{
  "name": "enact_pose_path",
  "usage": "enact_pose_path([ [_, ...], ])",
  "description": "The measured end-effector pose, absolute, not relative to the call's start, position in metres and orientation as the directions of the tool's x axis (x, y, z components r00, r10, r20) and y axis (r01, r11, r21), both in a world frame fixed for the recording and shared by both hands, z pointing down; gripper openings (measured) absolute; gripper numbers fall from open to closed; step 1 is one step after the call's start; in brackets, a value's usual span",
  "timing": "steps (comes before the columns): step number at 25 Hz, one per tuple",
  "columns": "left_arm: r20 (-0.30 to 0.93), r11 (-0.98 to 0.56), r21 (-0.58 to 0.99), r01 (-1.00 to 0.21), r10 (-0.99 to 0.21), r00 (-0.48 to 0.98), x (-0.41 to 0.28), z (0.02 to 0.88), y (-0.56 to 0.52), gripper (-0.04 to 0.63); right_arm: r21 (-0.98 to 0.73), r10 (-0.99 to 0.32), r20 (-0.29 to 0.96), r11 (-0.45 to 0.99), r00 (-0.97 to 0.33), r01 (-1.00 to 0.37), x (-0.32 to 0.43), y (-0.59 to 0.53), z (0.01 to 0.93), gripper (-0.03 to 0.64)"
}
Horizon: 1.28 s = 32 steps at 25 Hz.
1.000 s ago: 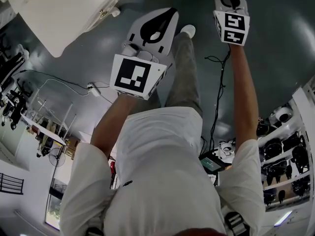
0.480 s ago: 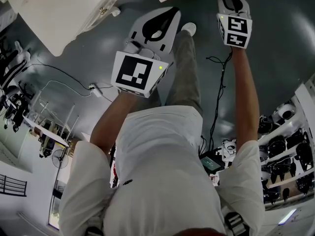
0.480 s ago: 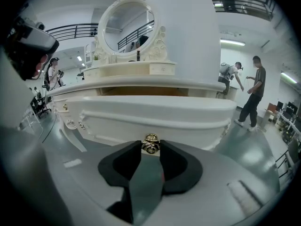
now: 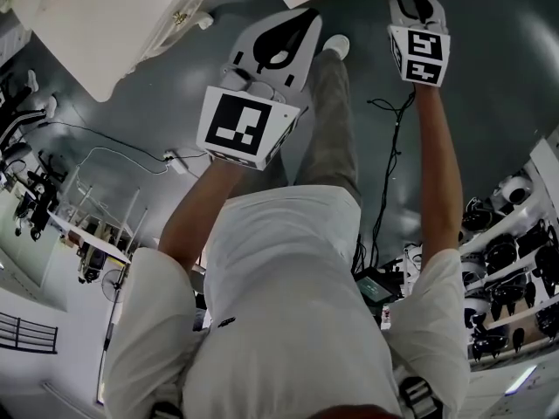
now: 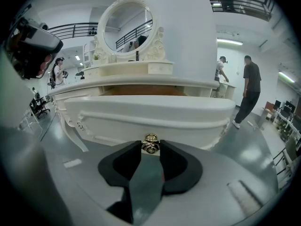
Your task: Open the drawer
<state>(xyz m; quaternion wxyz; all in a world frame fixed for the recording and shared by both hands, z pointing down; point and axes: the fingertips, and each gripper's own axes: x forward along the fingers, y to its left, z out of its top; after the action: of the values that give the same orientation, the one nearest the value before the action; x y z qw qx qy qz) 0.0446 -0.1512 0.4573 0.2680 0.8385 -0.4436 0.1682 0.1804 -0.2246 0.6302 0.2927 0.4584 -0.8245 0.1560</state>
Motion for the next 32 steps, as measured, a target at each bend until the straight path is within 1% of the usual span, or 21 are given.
enact_pose_path([
  [9,0.515,-0.488,0.303,-0.819,-0.639,0.572,0.052,0.453,-0.144,0.009,0.021,-0.668,0.636,0.514,-0.385,-0.857,0.194,-0.209,0.629,0.135],
  [32,0.513,-0.498,0.297,-0.815,-0.637,0.576,0.045,0.447,-0.124,0.009,0.04,-0.663,0.664,0.493,-0.346,-0.869,0.218,-0.175,0.633,0.135],
])
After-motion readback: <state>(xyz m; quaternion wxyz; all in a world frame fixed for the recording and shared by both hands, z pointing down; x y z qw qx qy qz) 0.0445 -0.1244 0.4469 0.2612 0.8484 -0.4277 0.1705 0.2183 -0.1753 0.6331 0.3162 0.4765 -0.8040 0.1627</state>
